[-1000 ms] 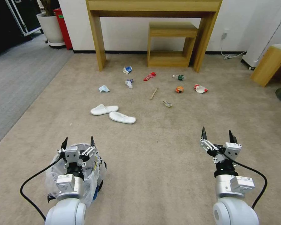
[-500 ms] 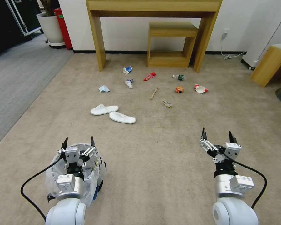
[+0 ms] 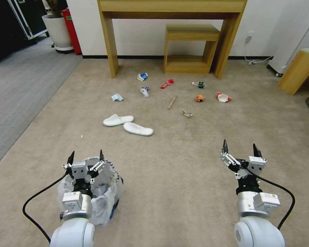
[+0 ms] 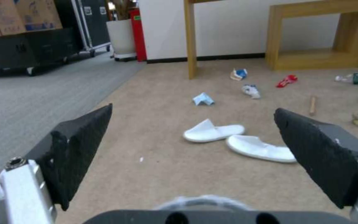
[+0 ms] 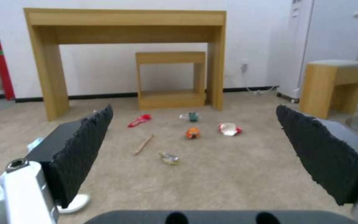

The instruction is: Pick up the trash bin and place the garbage on the floor into it.

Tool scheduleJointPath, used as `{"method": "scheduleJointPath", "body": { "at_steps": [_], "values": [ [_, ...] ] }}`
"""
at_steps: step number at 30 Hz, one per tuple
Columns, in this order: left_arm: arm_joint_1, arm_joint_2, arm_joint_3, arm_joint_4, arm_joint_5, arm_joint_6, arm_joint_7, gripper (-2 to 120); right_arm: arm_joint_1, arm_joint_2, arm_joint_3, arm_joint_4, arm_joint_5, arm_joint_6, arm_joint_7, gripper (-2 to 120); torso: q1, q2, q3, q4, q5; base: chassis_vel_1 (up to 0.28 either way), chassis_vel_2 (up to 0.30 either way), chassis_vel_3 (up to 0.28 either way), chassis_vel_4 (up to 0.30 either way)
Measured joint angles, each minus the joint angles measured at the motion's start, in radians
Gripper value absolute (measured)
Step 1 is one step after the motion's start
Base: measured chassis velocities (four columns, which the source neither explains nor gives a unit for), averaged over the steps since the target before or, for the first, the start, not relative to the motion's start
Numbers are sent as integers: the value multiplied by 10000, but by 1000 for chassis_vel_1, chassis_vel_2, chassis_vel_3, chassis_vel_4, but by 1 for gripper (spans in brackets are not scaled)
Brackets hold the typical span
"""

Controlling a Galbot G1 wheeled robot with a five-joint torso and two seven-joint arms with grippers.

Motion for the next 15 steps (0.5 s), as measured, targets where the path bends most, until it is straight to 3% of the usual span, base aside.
{"method": "scheduleJointPath", "body": {
  "at_steps": [15],
  "values": [
    [85, 1, 0, -59, 53, -99, -19, 100, -45, -9, 8, -108, -70, 397, -142, 100, 0, 1, -2, -1, 5, 253, 257, -251, -254]
  ]
}}
